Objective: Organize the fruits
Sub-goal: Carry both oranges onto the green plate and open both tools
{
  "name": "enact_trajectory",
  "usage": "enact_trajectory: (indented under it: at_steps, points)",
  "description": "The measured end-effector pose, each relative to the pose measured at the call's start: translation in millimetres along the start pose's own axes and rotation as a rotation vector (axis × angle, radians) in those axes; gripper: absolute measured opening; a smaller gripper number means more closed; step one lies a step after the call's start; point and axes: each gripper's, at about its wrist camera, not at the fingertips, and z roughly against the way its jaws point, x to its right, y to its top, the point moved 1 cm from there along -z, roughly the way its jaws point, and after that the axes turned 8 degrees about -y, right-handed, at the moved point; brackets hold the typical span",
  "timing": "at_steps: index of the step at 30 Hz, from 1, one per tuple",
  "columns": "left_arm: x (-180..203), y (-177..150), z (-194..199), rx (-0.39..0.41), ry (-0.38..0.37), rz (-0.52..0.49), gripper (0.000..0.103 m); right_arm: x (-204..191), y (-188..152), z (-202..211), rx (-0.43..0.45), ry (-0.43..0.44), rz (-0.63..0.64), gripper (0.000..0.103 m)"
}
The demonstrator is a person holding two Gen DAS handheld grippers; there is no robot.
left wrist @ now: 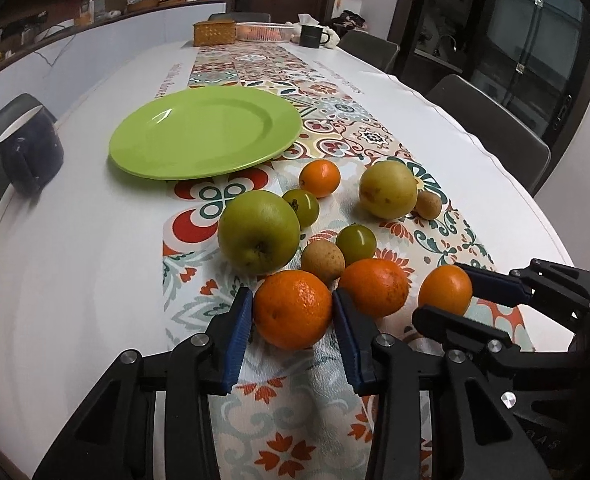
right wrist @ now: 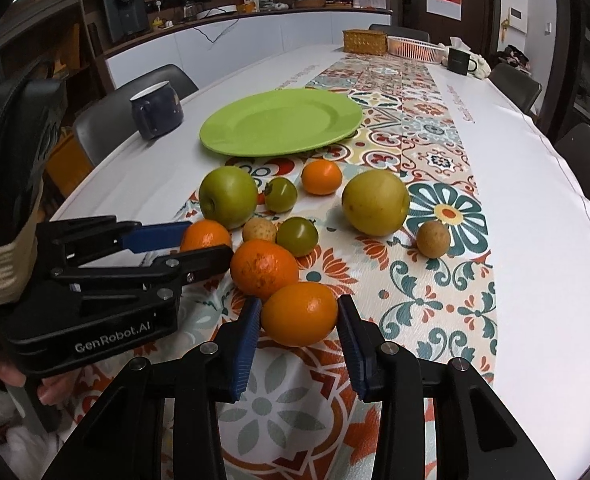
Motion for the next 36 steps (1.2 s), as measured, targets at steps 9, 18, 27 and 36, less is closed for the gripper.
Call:
enact_trajectory:
  at_steps: [9, 18, 27, 36]
  points:
    - [1, 9, 29, 0.058, 0.073, 0.011, 0.04, 4, 16, 19, 0.066, 0.013, 0.003, 0.04]
    - [-10, 42, 47, 0.114, 0.148, -0.042, 0.04, 3, 61, 18, 0.135, 0.048, 0.023, 0.04]
    - [-39, 83, 34, 0.118, 0.165, -0.043, 0.04, -3, 113, -7, 0.152, 0.072, 0.07, 0.04]
    - [-72, 117, 4, 0.085, 0.162, -0.012, 0.04, -6, 164, -58, 0.082, 0.092, 0.085, 0.04]
